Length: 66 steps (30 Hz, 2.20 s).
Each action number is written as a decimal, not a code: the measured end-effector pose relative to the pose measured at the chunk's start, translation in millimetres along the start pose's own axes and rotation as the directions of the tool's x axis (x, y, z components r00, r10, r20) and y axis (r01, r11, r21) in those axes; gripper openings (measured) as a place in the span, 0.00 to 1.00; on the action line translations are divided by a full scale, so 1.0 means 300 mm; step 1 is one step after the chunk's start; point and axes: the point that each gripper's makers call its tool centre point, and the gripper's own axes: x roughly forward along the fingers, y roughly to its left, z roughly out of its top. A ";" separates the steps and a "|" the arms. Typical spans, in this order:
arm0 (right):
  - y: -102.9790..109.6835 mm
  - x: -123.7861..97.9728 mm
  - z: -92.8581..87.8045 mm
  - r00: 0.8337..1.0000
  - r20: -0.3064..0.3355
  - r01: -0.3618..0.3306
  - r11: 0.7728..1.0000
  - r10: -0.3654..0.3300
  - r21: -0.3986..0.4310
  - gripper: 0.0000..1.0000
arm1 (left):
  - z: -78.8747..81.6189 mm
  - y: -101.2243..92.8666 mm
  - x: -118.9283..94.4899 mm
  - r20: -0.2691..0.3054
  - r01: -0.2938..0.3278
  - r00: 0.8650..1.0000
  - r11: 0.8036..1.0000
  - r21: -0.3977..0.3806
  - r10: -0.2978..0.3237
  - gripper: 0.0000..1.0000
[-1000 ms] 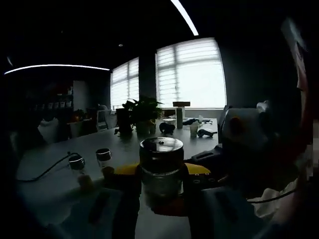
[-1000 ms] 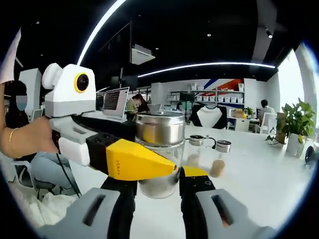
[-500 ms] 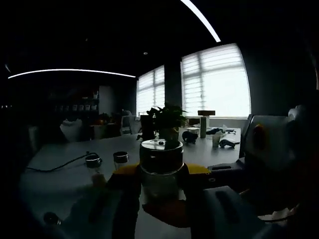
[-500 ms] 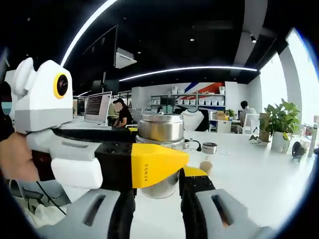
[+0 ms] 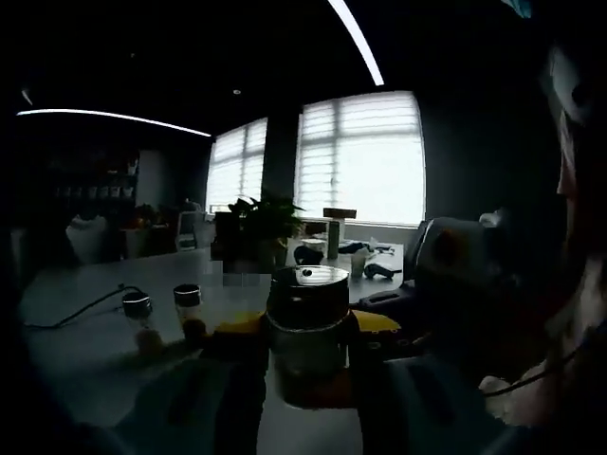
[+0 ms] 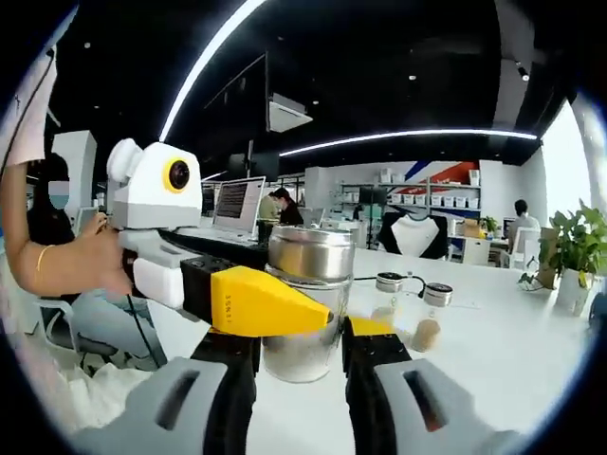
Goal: Rotate the seasoning bottle until the label or dispensing opening points toward the visible target arrow and the bottle remains upright within the marked orientation range
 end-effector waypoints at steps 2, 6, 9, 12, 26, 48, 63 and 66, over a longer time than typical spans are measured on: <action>0.014 -0.005 0.004 0.999 -0.003 -0.041 0.999 0.042 0.005 0.34 | 0.004 -0.019 -0.008 0.010 0.045 0.999 0.999 -0.019 -0.045 0.34; 0.036 -0.004 0.007 0.996 0.001 -0.088 0.996 0.088 0.011 0.31 | 0.005 -0.021 -0.017 0.012 0.063 0.998 0.997 -0.043 -0.063 0.34; 0.025 0.006 0.008 0.999 0.004 -0.033 0.999 0.033 0.007 0.31 | 0.009 -0.021 -0.013 0.005 0.050 0.999 0.999 0.001 -0.050 0.34; 0.009 0.005 0.016 1.000 0.018 0.023 1.000 -0.023 0.017 0.30 | 0.021 -0.012 -0.009 0.018 0.025 1.000 1.000 -0.003 -0.025 0.35; -0.043 0.004 -0.007 0.982 -0.024 0.187 0.980 -0.190 -0.072 0.30 | 0.004 0.017 0.017 -0.004 -0.235 0.972 0.972 0.022 0.235 0.34; 0.013 -0.029 -0.013 0.996 -0.043 -0.083 0.996 0.081 -0.037 0.30 | -0.008 -0.034 -0.014 -0.018 0.003 1.000 1.000 -0.027 -0.004 0.34; -0.056 0.002 -0.015 0.976 -0.033 0.214 0.976 -0.215 -0.037 0.29 | -0.005 0.032 0.022 0.053 -0.245 0.967 0.966 -0.082 0.250 0.35; -0.055 -0.001 -0.018 0.973 -0.030 0.228 0.974 -0.228 -0.010 0.30 | -0.012 0.031 0.023 0.062 -0.288 0.954 0.955 -0.077 0.293 0.35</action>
